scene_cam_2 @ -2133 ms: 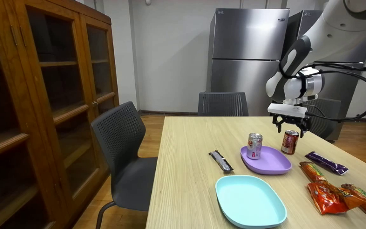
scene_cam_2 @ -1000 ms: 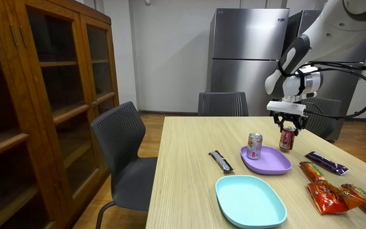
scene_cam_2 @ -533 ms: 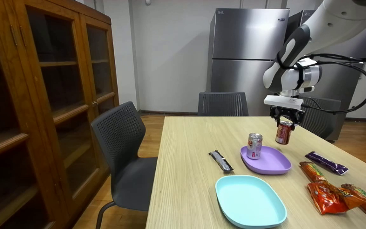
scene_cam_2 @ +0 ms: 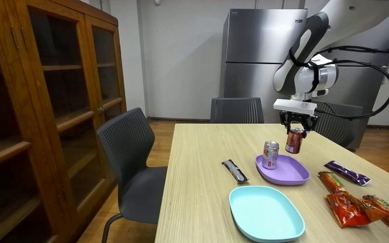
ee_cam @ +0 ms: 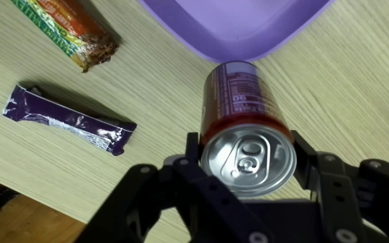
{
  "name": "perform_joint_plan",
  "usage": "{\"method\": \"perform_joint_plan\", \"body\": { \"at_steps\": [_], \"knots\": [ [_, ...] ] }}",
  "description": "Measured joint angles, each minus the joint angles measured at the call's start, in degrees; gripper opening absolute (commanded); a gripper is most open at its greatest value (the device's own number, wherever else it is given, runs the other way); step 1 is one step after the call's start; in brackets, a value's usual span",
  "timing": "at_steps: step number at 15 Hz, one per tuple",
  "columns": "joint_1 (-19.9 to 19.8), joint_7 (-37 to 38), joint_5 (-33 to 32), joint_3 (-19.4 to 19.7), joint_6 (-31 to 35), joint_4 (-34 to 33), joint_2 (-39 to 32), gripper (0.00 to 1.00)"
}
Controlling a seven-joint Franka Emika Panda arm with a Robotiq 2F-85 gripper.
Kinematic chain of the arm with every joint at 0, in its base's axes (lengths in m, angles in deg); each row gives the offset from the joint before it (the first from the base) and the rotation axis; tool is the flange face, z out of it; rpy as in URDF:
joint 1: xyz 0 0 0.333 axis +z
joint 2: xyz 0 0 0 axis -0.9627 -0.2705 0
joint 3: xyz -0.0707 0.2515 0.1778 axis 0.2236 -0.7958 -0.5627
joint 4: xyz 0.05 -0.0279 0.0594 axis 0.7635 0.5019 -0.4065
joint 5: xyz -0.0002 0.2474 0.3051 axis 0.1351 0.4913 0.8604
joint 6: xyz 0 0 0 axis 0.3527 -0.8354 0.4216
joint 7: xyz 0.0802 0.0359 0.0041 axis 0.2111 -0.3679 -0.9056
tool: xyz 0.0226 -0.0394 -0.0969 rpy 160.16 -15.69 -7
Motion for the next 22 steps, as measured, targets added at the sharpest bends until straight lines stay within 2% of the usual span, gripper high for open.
{"method": "perform_joint_plan", "body": {
  "at_steps": [9, 22],
  "knots": [
    [3.5, 3.6, -3.2, 0.0, 1.7, 9.9, 5.4, 0.39],
    [3.8, 4.7, -4.2, -1.0, 1.7, 11.4, 4.7, 0.39]
  ]
}}
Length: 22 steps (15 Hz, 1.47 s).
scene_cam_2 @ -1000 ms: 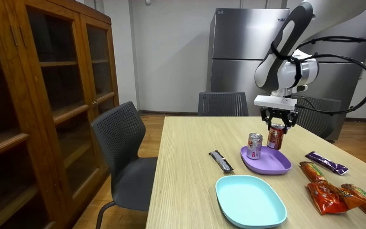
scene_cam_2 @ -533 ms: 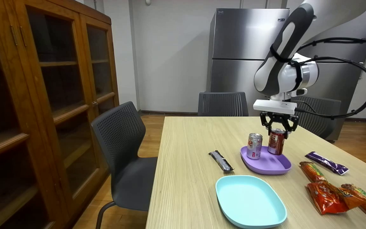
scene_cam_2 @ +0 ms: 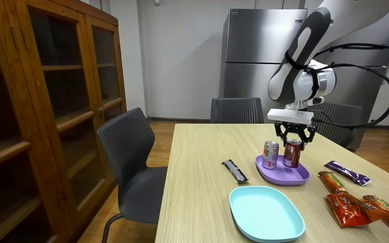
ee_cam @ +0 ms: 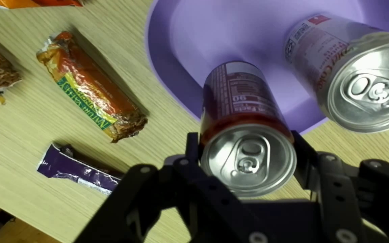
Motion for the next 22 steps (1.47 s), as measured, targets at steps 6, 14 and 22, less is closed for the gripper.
{"method": "perform_joint_plan", "body": {
  "at_steps": [6, 14, 22],
  "knots": [
    [0.0, 0.7, 0.0, -0.2, 0.0, -0.8, -1.3, 0.39],
    [-0.1, 0.9, 0.0, -0.2, 0.0, -1.8, -1.9, 1.00],
    [-0.5, 0.9, 0.0, -0.1, 0.0, -2.5, -0.6, 1.00]
  ]
}}
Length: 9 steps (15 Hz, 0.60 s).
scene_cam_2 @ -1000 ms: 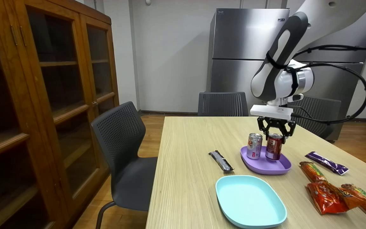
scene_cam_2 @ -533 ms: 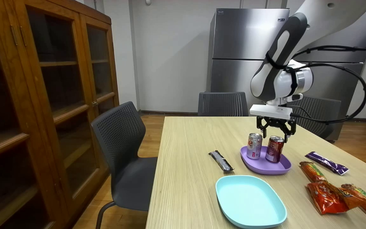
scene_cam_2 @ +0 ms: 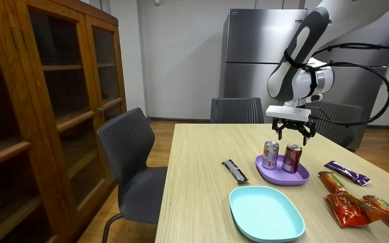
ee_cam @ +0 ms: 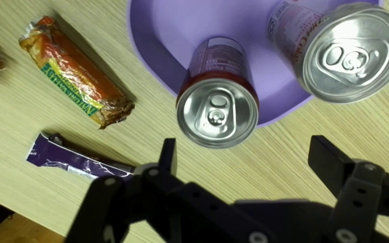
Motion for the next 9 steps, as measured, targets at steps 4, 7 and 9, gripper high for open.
{"method": "perform_joint_plan", "body": {
  "at_steps": [4, 7, 9],
  "knots": [
    [-1.0, 0.0, 0.0, 0.1, 0.3, 0.0, 1.9, 1.00],
    [-2.2, 0.0, 0.0, 0.7, 0.4, 0.0, 3.3, 1.00],
    [-3.3, -0.2, -0.3, 1.1, 0.5, 0.1, 4.1, 1.00]
  ]
}}
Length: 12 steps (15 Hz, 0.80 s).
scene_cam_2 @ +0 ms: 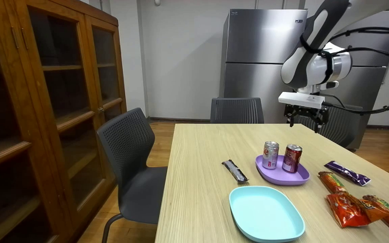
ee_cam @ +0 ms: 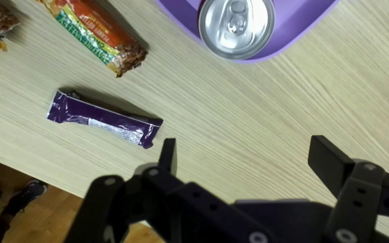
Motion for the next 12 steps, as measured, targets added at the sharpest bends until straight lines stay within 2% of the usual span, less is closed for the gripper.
{"method": "perform_joint_plan", "body": {
  "at_steps": [12],
  "knots": [
    [-8.5, -8.8, -1.5, 0.6, 0.0, 1.5, 2.3, 1.00]
  ]
}}
